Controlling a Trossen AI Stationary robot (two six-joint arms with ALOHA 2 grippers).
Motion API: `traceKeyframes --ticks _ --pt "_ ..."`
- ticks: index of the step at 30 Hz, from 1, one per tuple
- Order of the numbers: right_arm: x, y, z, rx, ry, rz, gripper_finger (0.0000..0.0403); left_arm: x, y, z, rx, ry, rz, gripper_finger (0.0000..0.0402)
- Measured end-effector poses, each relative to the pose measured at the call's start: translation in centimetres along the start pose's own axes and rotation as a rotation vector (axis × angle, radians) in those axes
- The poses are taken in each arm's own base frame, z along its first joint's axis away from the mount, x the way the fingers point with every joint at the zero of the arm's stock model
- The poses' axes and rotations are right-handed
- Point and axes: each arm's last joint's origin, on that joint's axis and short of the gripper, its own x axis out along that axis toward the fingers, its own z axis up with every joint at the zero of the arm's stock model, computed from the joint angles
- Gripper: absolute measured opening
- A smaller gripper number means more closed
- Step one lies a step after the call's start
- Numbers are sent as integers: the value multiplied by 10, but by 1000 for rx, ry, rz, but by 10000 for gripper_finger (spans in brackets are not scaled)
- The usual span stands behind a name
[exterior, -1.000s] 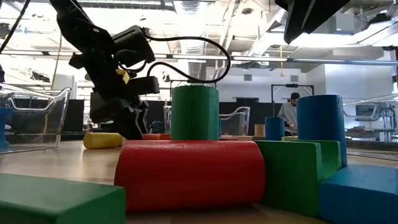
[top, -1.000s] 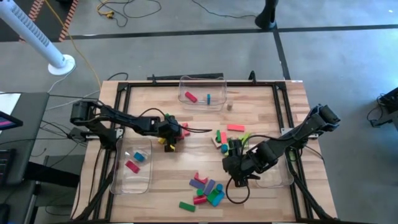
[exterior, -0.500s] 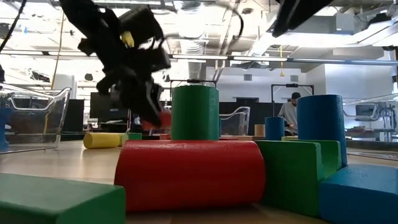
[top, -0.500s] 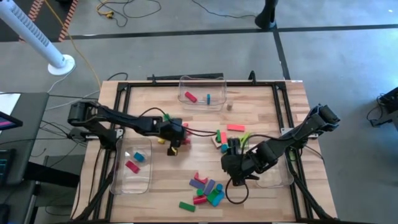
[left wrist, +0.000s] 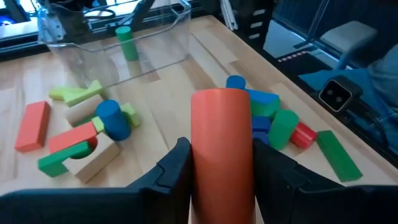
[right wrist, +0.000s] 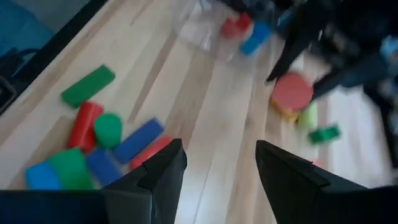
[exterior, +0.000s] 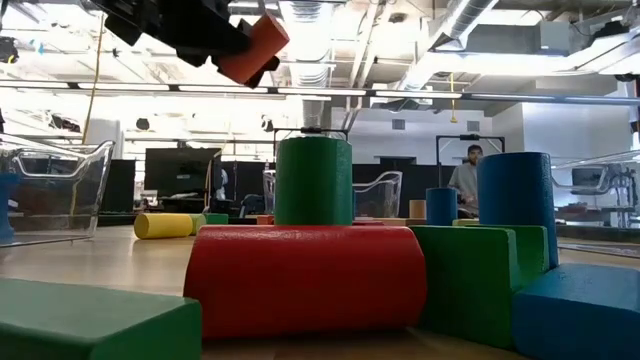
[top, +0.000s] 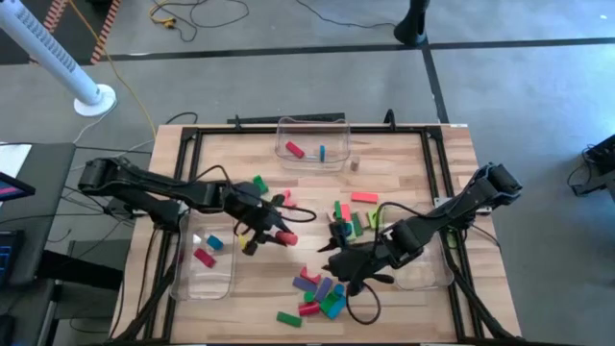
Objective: Sort blocks by size
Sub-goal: Put the orange cylindrical block into the right transparent bin
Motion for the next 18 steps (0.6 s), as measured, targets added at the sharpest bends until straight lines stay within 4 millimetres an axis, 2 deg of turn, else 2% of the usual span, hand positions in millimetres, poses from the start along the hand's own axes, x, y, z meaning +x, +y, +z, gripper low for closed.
traceKeyframes --ticks 5,18 --pt "13 -6 3 -90 -35 -60 226 3 -2 -1 -6 7 -11 123" --pt "18 -23 8 -116 -96 -119 226 2 -2 4 -1 -47 -33 123"
